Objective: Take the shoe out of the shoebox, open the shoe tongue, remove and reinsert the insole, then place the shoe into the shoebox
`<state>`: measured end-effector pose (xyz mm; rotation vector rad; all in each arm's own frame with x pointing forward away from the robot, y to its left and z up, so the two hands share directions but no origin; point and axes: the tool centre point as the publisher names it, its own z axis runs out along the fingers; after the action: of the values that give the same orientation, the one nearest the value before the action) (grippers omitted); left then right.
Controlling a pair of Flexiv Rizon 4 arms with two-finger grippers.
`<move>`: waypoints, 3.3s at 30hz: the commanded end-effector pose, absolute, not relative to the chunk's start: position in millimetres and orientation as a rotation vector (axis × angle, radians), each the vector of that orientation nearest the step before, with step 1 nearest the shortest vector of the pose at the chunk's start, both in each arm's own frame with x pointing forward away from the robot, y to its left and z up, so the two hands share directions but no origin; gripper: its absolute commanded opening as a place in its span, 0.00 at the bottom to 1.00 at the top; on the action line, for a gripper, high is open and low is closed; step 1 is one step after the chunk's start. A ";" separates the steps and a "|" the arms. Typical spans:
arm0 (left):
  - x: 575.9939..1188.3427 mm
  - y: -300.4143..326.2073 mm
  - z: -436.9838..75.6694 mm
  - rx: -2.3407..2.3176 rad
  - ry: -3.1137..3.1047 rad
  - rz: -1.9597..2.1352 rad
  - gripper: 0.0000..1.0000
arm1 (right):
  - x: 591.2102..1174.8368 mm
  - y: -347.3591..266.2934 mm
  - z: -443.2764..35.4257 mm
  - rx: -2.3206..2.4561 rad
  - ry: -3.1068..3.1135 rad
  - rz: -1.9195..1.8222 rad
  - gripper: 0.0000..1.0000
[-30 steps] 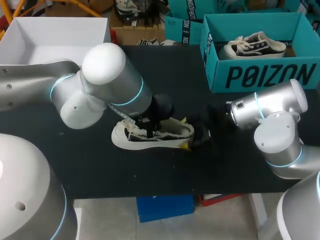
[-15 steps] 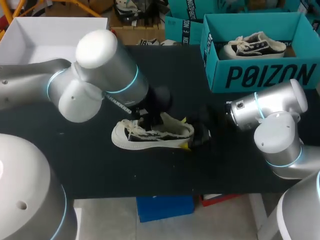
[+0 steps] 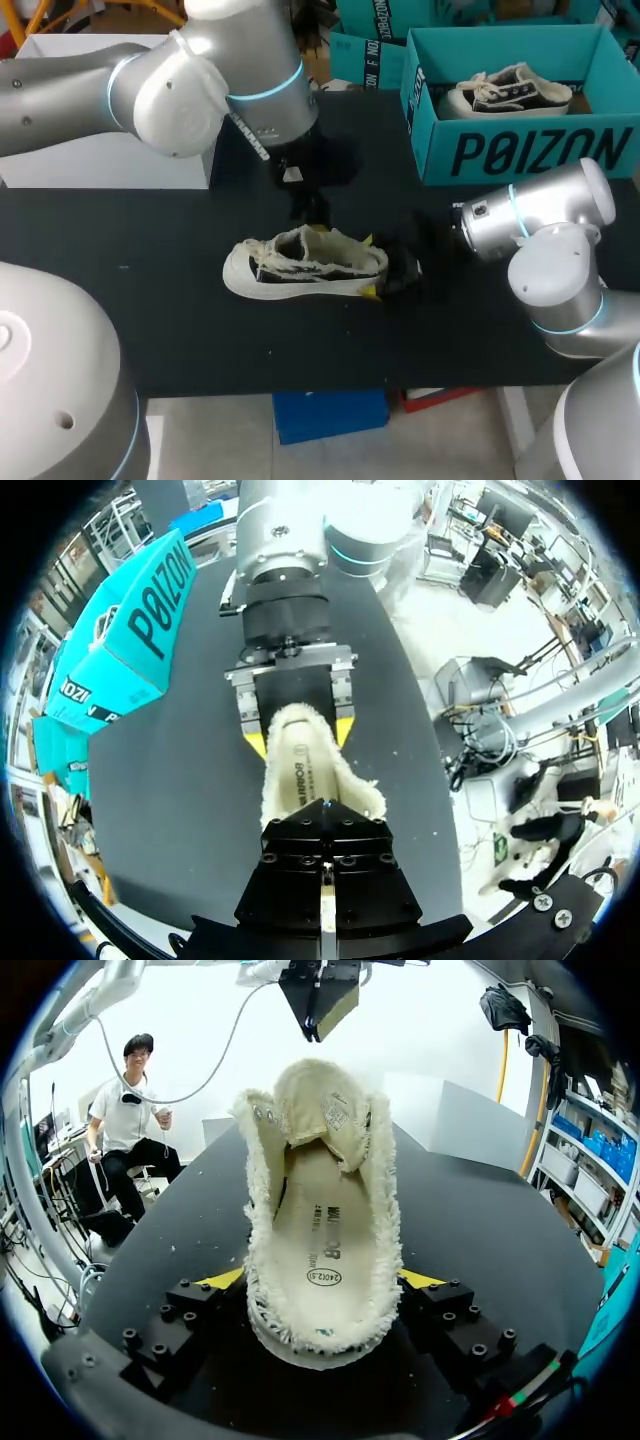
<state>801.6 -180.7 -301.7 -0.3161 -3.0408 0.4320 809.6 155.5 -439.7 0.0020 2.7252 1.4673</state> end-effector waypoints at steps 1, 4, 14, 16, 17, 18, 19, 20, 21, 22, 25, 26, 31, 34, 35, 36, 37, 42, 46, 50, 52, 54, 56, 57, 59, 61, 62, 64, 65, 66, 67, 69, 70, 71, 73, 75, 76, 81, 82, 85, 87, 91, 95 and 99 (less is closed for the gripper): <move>801.6 -184.9 -288.0 -0.350 -2.967 0.345 0.00 | 809.5 156.9 -443.7 0.004 2.727 1.465 0.00; 798.7 -185.3 -287.4 -0.341 -2.918 0.283 0.00 | 809.5 156.9 -443.7 0.004 2.727 1.465 0.00; 796.3 -181.1 -289.9 -0.293 -2.860 0.216 0.00 | 809.5 156.9 -443.7 0.004 2.727 1.465 0.00; 796.3 -181.1 -289.9 -0.293 -2.860 0.216 0.00 | 809.5 156.9 -443.7 0.004 2.727 1.465 0.00; 796.3 -181.1 -289.9 -0.293 -2.860 0.216 0.00 | 809.5 156.9 -443.7 0.004 2.727 1.465 0.00; 796.3 -181.1 -289.9 -0.293 -2.860 0.216 0.00 | 809.5 156.9 -443.7 0.004 2.727 1.465 0.00; 796.3 -181.1 -289.9 -0.293 -2.860 0.216 0.00 | 809.5 156.9 -443.7 0.004 2.727 1.465 0.00; 796.3 -181.1 -289.9 -0.293 -2.860 0.216 0.00 | 809.5 156.9 -443.7 0.004 2.727 1.465 0.00; 796.3 -181.1 -289.9 -0.293 -2.860 0.216 0.00 | 809.5 156.9 -443.7 0.004 2.727 1.465 0.00; 796.3 -181.1 -289.9 -0.293 -2.860 0.216 0.00 | 809.5 156.9 -443.7 0.004 2.727 1.465 0.00; 791.3 -184.6 -300.5 -0.311 -2.842 0.202 0.00 | 809.5 156.9 -443.7 0.004 2.727 1.465 0.00; 789.5 -184.7 -305.1 -0.313 -2.832 0.204 0.00 | 809.5 156.9 -443.7 0.004 2.727 1.465 0.00; 788.1 -181.4 -326.3 -0.296 -2.793 0.184 0.00 | 809.5 156.9 -443.7 0.004 2.727 1.465 0.00; 788.1 -181.2 -329.9 -0.292 -2.786 0.181 0.00 | 809.5 156.9 -443.7 0.004 2.727 1.465 0.00; 787.9 -181.5 -330.8 -0.294 -2.784 0.181 0.00 | 809.5 156.9 -443.7 0.004 2.727 1.465 0.00; 787.6 -181.7 -332.0 -0.289 -2.788 0.175 0.00 | 809.5 156.9 -443.7 0.004 2.727 1.465 0.00; 787.4 -182.3 -333.6 -0.291 -2.789 0.168 0.00 | 809.5 156.9 -443.7 0.004 2.727 1.465 0.00; 786.7 -183.0 -345.3 -0.294 -2.787 0.139 0.00 | 809.5 156.9 -443.7 0.004 2.727 1.465 0.00; 783.5 -182.1 -356.7 -0.294 -2.785 0.105 0.00 | 809.5 156.9 -443.7 0.004 2.727 1.465 0.00; 782.2 -180.3 -363.6 -0.283 -2.776 0.091 0.00 | 809.5 156.9 -443.7 0.004 2.727 1.465 0.00; 781.7 -178.5 -365.6 -0.279 -2.775 0.092 0.00 | 809.5 156.9 -443.7 0.004 2.727 1.465 0.00; 781.2 -175.1 -370.1 -0.265 -2.779 0.082 0.00 | 809.5 156.9 -443.7 0.004 2.727 1.465 0.00; 781.8 -171.5 -375.1 -0.252 -2.771 0.079 0.00 | 809.5 156.9 -443.7 0.004 2.727 1.465 0.00; 781.8 -169.5 -377.3 -0.245 -2.768 0.079 0.00 | 809.5 156.9 -443.7 0.004 2.727 1.465 0.00; 781.3 -165.7 -381.8 -0.233 -2.756 0.081 0.00 | 809.5 156.9 -443.7 0.004 2.727 1.465 0.00; 780.4 -163.0 -385.7 -0.226 -2.744 0.083 0.00 | 809.5 156.9 -443.7 0.004 2.727 1.465 0.00; 779.5 -161.3 -388.3 -0.221 -2.740 0.084 0.00 | 809.5 156.9 -443.7 0.004 2.727 1.465 0.00; 777.0 -158.9 -391.0 -0.208 -2.734 0.079 0.00 | 809.5 156.9 -443.7 0.004 2.727 1.465 0.00; 775.4 -157.2 -391.9 -0.199 -2.731 0.079 0.00 | 809.5 156.9 -443.7 0.004 2.727 1.465 0.00; 774.1 -156.2 -392.3 -0.193 -2.727 0.079 0.00 | 809.5 156.9 -443.7 0.004 2.727 1.465 0.00; 771.7 -154.9 -393.9 -0.189 -2.725 0.073 0.00 | 809.5 156.9 -443.7 0.004 2.727 1.465 0.00; 768.3 -153.6 -397.8 -0.181 -2.731 0.055 0.00 | 809.5 156.9 -443.7 0.004 2.727 1.465 0.00; 767.3 -153.2 -400.1 -0.180 -2.731 0.052 0.00 | 809.5 156.9 -443.7 0.004 2.727 1.465 0.00; 764.8 -152.9 -401.6 -0.178 -2.729 0.049 0.00 | 809.5 156.9 -443.7 0.004 2.727 1.465 0.00; 764.4 -151.8 -405.2 -0.171 -2.722 0.049 0.00 | 809.5 156.9 -443.7 0.004 2.727 1.465 0.00; 762.8 -150.9 -408.1 -0.162 -2.718 0.056 0.00 | 809.5 156.9 -443.7 0.004 2.727 1.465 0.00; 761.7 -150.9 -409.5 -0.159 -2.725 0.060 0.00 | 809.5 156.9 -443.7 0.004 2.727 1.465 0.00; 761.6 -151.4 -415.4 -0.121 -2.759 0.063 0.00 | 809.5 156.9 -443.7 0.004 2.727 1.465 0.00; 762.3 -151.5 -416.3 -0.110 -2.772 0.062 0.00 | 809.5 156.9 -443.7 0.004 2.727 1.465 0.00; 765.5 -151.7 -419.5 -0.085 -2.780 0.076 0.00 | 809.5 156.9 -443.7 0.004 2.727 1.465 0.00; 763.6 -152.2 -422.7 -0.075 -2.793 0.072 0.00 | 809.5 156.9 -443.7 0.004 2.727 1.465 0.00; 763.3 -153.1 -431.7 -0.068 -2.768 0.092 0.00 | 809.5 156.9 -443.7 0.004 2.727 1.465 0.00; 763.1 -154.6 -435.0 -0.060 -2.761 0.106 0.00 | 809.5 156.9 -443.7 0.004 2.727 1.465 0.00; 763.9 -156.7 -438.2 -0.055 -2.757 0.114 0.00 | 809.5 156.9 -443.7 0.004 2.727 1.465 0.00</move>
<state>769.2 -154.9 -419.2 -0.0525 -2.7598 0.1094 809.0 155.8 -439.9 -0.0001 2.7258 1.4667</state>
